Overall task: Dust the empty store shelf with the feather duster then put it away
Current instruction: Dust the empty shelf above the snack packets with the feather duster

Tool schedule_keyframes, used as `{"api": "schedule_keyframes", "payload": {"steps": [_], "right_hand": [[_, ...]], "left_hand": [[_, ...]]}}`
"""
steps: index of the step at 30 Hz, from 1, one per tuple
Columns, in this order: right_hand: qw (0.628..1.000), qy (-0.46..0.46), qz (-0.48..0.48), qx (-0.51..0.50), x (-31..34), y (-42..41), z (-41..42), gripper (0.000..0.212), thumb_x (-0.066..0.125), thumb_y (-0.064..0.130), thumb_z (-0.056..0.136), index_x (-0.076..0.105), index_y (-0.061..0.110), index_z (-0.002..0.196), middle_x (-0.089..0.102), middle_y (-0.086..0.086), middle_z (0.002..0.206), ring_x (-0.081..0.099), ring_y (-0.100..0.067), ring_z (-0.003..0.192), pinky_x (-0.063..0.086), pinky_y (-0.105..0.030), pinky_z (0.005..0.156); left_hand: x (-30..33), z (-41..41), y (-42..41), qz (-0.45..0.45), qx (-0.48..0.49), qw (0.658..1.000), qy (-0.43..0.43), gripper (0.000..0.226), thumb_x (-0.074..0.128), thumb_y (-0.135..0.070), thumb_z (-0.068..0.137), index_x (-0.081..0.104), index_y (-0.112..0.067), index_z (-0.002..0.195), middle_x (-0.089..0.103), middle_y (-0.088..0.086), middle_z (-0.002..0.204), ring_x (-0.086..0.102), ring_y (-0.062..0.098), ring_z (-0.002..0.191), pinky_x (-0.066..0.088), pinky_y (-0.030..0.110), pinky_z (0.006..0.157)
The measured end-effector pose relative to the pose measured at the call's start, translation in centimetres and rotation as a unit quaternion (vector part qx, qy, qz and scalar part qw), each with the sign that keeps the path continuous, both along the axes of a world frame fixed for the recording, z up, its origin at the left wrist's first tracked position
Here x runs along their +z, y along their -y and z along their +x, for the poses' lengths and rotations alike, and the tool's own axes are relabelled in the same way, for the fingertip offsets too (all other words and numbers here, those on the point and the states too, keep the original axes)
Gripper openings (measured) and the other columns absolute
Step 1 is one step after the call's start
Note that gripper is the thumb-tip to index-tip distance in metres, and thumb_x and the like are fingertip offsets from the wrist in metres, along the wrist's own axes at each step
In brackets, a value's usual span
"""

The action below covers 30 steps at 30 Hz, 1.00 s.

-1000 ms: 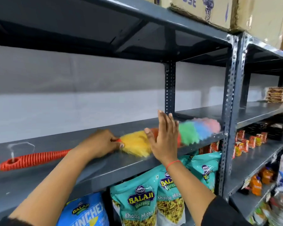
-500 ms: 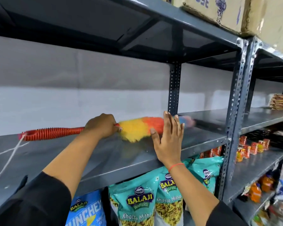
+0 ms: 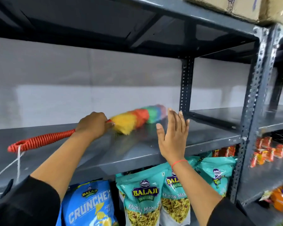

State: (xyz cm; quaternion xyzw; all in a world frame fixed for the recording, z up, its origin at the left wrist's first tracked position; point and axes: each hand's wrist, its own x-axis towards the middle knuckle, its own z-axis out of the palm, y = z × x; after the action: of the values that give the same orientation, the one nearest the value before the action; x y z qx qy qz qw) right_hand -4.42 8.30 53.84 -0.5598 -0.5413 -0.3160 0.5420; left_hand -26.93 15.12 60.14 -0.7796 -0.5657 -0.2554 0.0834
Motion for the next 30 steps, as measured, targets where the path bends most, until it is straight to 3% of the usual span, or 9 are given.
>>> {"api": "schedule_keyframes", "payload": {"steps": [6,9,14,17,19,23,26,28,30], "right_hand": [[1.000,0.001,0.028,0.005,-0.1,0.2,-0.2,0.056,0.038,0.040,0.090,0.040,0.002,0.132,0.050,-0.024,0.131,0.034,-0.040,0.128,0.015,-0.062,0.105],[1.000,-0.001,0.025,0.012,-0.1,0.4,-0.5,0.056,0.038,0.038,0.089,0.039,0.003,0.133,0.047,-0.025,0.134,0.032,-0.041,0.129,0.013,-0.065,0.105],[0.998,-0.011,0.015,0.058,0.2,1.1,-4.5,0.057,0.037,0.038,0.089,0.037,0.002,0.134,0.046,-0.025,0.135,0.030,-0.043,0.130,0.010,-0.062,0.106],[0.994,0.006,0.032,0.108,0.7,1.5,-8.7,0.058,0.037,0.039,0.089,0.036,0.002,0.134,0.044,-0.024,0.136,0.028,-0.038,0.131,0.012,-0.062,0.106],[0.988,0.024,0.044,0.148,0.9,1.8,-11.5,0.059,0.037,0.041,0.090,0.035,0.002,0.134,0.043,-0.024,0.137,0.025,-0.034,0.132,0.011,-0.060,0.107],[0.976,0.098,0.036,0.191,0.8,2.1,-15.1,0.058,0.041,0.040,0.088,0.029,0.008,0.136,0.042,-0.020,0.139,0.021,-0.031,0.133,0.008,-0.055,0.108],[0.976,0.127,0.002,0.177,0.4,2.0,-15.9,0.059,0.048,0.039,0.089,0.033,0.008,0.137,0.043,-0.018,0.139,0.025,-0.034,0.133,0.015,-0.061,0.107],[0.979,0.114,-0.012,0.167,0.4,1.8,-15.9,0.058,0.043,0.039,0.090,0.033,0.006,0.136,0.044,-0.018,0.139,0.027,-0.037,0.132,0.015,-0.060,0.106],[0.981,0.104,-0.019,0.160,0.4,1.7,-15.9,0.059,0.037,0.041,0.090,0.034,0.005,0.136,0.045,-0.017,0.138,0.029,-0.037,0.132,0.014,-0.059,0.107]], "left_hand": [[0.9,-6.8,3.2,-0.130,-0.127,0.978,0.103,0.029,0.066,-0.039,0.084,0.076,-0.018,0.066,0.063,-0.006,0.047,0.046,0.003,0.034,0.040,0.016,0.041],[0.8,-9.8,4.5,-0.160,-0.062,0.984,0.046,0.033,0.065,-0.040,0.084,0.077,-0.010,0.075,0.066,0.000,0.055,0.048,0.009,0.041,0.040,0.020,0.047],[0.7,-12.4,6.4,-0.026,0.085,0.995,0.046,0.033,0.057,-0.052,0.085,0.077,-0.026,0.090,0.073,0.004,0.087,0.063,0.027,0.083,0.048,0.030,0.069],[0.9,-14.6,7.7,-0.070,-0.018,0.987,0.143,0.030,0.065,-0.042,0.083,0.074,-0.033,0.055,0.061,-0.012,0.042,0.054,0.017,0.052,0.044,0.020,0.049],[0.6,-16.1,8.4,-0.135,-0.074,0.976,0.155,0.036,0.069,-0.035,0.081,0.070,-0.040,0.046,0.058,-0.013,0.036,0.044,0.010,0.040,0.038,0.012,0.038],[-0.2,-18.6,8.7,-0.178,0.000,0.983,0.047,0.032,0.066,-0.036,0.084,0.072,-0.019,0.058,0.049,-0.009,0.031,0.038,0.001,0.033,0.034,0.012,0.040],[-0.4,-20.3,8.5,-0.098,0.108,0.989,0.010,0.040,0.061,-0.045,0.086,0.070,-0.013,0.063,0.060,0.003,0.058,0.057,0.016,0.061,0.042,0.026,0.059],[-0.5,-21.0,8.8,-0.015,0.143,0.988,0.049,0.029,0.060,-0.049,0.084,0.076,-0.025,0.088,0.068,0.004,0.075,0.062,0.026,0.078,0.046,0.031,0.069],[-0.3,-21.5,9.1,0.006,0.090,0.986,0.139,0.021,0.065,-0.046,0.081,0.078,-0.029,0.082,0.064,-0.014,0.051,0.061,0.013,0.063,0.044,0.028,0.060]]}}
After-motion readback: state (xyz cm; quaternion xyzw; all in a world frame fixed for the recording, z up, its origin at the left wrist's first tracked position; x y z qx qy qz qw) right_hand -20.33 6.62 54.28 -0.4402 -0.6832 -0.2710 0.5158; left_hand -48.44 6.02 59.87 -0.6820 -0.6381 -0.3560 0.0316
